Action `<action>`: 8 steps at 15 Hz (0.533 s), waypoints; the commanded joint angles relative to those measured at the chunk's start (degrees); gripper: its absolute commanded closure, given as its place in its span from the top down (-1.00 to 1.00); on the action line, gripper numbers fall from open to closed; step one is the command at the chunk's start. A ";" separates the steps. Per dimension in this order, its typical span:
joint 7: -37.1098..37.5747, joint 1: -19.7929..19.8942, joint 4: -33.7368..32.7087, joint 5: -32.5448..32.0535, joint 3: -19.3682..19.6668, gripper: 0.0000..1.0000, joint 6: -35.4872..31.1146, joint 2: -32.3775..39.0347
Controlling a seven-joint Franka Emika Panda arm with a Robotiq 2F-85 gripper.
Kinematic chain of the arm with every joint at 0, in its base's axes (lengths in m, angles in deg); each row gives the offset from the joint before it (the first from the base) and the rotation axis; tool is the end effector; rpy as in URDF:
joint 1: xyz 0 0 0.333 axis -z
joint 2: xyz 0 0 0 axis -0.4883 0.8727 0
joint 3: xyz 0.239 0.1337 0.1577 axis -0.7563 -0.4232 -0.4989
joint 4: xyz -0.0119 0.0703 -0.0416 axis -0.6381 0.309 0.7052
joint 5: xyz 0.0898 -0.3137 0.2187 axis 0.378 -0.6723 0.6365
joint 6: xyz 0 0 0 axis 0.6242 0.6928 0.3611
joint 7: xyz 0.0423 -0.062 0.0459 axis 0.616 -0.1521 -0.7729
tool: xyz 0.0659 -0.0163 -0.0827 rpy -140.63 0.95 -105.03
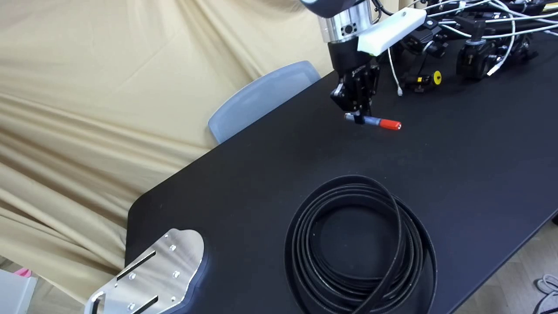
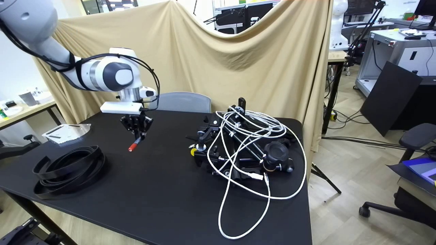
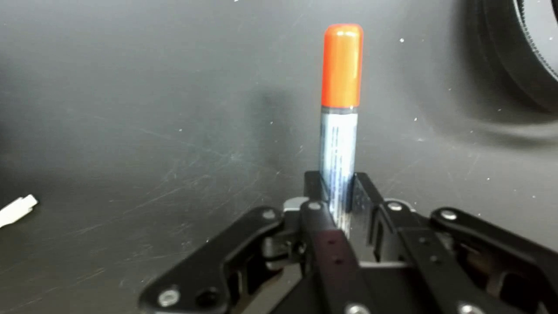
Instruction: Move the red marker to the left side of the table
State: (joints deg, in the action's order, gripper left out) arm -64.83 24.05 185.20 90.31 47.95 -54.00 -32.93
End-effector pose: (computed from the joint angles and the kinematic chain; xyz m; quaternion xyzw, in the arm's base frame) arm 0.5881 0.1212 0.2166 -0.9878 -0.1381 0.0527 0.0499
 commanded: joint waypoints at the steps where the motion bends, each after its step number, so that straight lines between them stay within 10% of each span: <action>1: 3.93 -1.86 4.29 -0.40 -0.56 -0.89 -2.36 -1.95; 8: 10.96 -5.96 11.33 -0.83 -0.41 -0.89 -14.97 -1.35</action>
State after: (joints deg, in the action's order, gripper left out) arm -58.58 19.36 193.19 90.29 47.04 -64.82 -32.94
